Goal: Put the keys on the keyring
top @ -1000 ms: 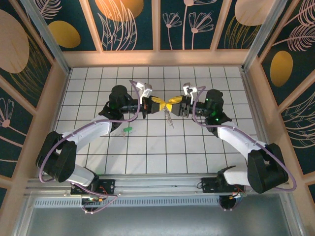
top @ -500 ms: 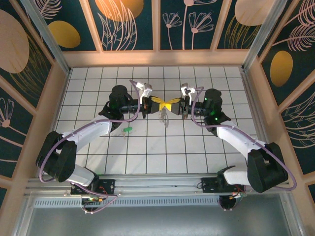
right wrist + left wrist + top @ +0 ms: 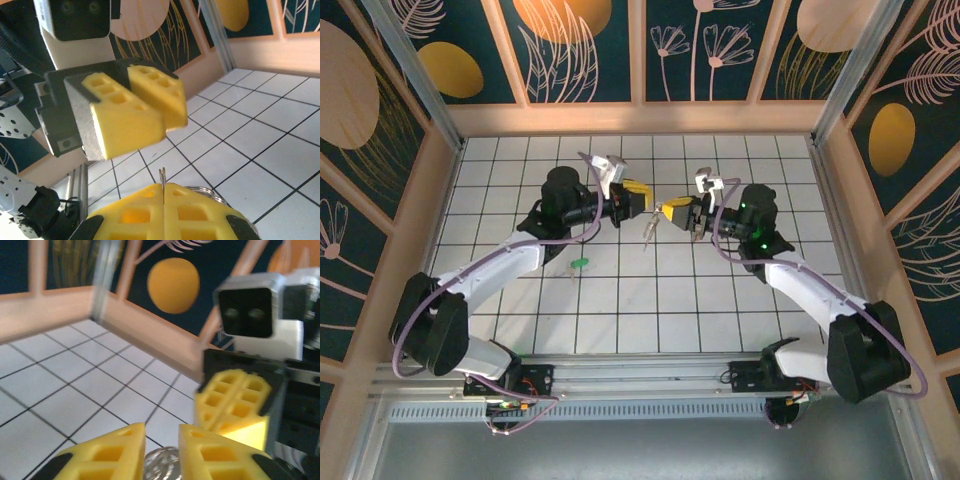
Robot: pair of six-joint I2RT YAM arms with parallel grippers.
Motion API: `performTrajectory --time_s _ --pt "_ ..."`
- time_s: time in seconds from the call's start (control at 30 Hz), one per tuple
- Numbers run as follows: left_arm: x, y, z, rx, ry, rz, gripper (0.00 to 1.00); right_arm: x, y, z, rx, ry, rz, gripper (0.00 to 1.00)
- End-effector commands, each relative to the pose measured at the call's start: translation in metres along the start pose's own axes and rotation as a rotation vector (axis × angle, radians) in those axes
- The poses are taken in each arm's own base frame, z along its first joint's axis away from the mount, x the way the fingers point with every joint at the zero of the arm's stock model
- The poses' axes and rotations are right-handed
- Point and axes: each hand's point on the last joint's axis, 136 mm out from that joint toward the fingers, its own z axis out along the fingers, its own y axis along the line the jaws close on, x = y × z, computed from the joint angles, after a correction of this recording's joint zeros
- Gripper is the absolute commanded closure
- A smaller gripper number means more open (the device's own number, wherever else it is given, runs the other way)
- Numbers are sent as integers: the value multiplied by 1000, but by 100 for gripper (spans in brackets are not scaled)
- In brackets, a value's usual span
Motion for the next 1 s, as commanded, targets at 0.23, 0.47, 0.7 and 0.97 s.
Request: performTrajectory --time_s 0.23,0.47,0.7,0.97 --pt "-20 6 -28 -121 -155 -31 62 -37 9 -16 15 -207 -56 100" --pt "-12 4 -27 -62 -181 -79 59 -50 24 -6 -77 -250 -90 100" --pt "-16 8 -35 -31 -242 -126 55 -50 26 10 -142 -243 -88 100" --pt "-29 8 -50 26 -316 -173 53 -47 24 21 -202 -228 -39 100"
